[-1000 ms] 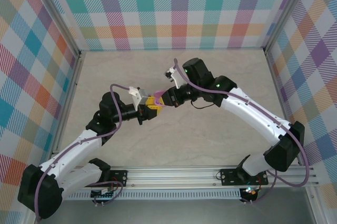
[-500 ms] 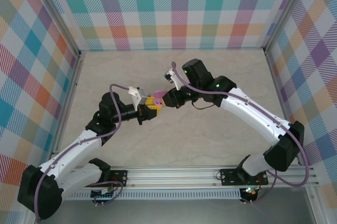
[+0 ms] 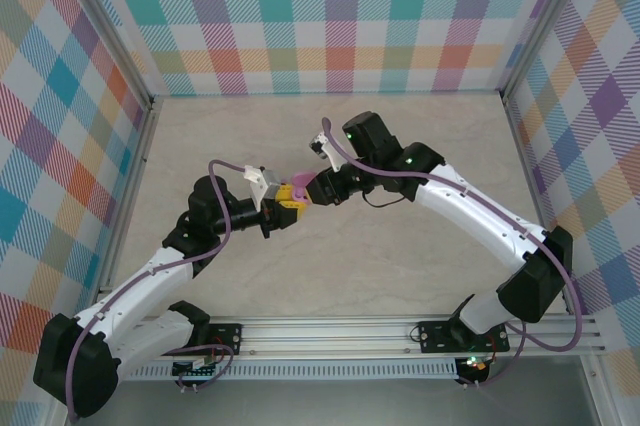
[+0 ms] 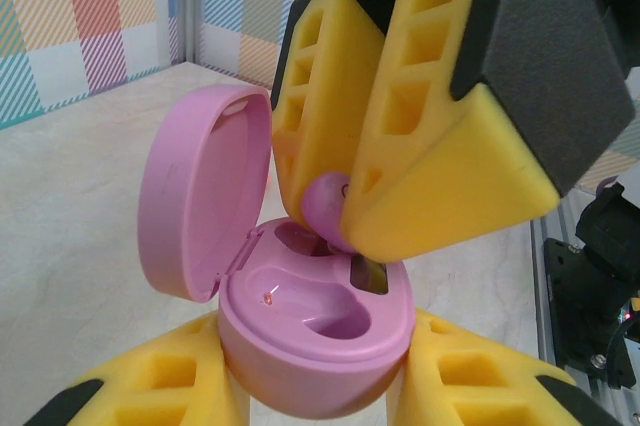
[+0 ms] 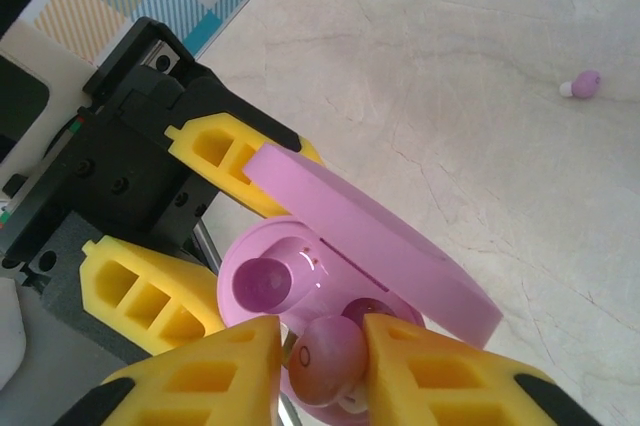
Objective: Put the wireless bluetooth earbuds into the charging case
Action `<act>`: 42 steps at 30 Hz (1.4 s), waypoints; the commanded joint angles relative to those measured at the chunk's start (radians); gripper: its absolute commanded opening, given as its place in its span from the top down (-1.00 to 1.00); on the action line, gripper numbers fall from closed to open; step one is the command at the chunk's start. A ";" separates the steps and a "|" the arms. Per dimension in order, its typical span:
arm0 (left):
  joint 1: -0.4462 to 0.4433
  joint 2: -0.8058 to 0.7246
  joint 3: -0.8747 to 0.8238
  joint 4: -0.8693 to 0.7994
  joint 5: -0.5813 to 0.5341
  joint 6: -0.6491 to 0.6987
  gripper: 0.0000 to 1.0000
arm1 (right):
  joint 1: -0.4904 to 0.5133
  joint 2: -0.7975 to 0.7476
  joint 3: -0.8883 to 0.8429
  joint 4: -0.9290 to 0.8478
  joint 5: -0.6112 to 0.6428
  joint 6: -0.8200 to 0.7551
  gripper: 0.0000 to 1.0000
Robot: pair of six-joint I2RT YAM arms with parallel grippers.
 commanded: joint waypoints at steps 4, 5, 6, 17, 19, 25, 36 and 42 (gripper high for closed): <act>0.005 -0.032 -0.006 0.062 0.039 -0.007 0.66 | 0.004 0.018 0.038 -0.030 -0.005 0.000 0.36; 0.005 -0.034 -0.009 0.063 0.038 -0.007 0.66 | 0.004 0.018 0.041 -0.034 -0.004 0.000 0.36; 0.005 -0.035 -0.011 0.063 0.038 -0.007 0.66 | 0.004 0.018 0.042 -0.037 -0.003 0.000 0.36; 0.005 -0.040 -0.021 0.070 0.036 -0.007 0.66 | 0.004 0.022 0.093 -0.068 0.049 -0.002 0.25; 0.005 -0.043 -0.023 0.070 0.035 -0.007 0.66 | 0.004 0.022 0.101 -0.073 0.051 -0.004 0.24; 0.005 -0.042 -0.023 0.073 0.035 -0.007 0.66 | 0.004 0.021 0.113 -0.089 0.062 -0.005 0.24; 0.005 -0.040 -0.025 0.074 0.029 -0.004 0.66 | 0.003 -0.025 0.138 -0.089 0.112 0.012 0.16; 0.005 -0.041 -0.025 0.074 0.019 -0.001 0.66 | -0.009 -0.054 0.124 -0.063 0.114 0.041 0.14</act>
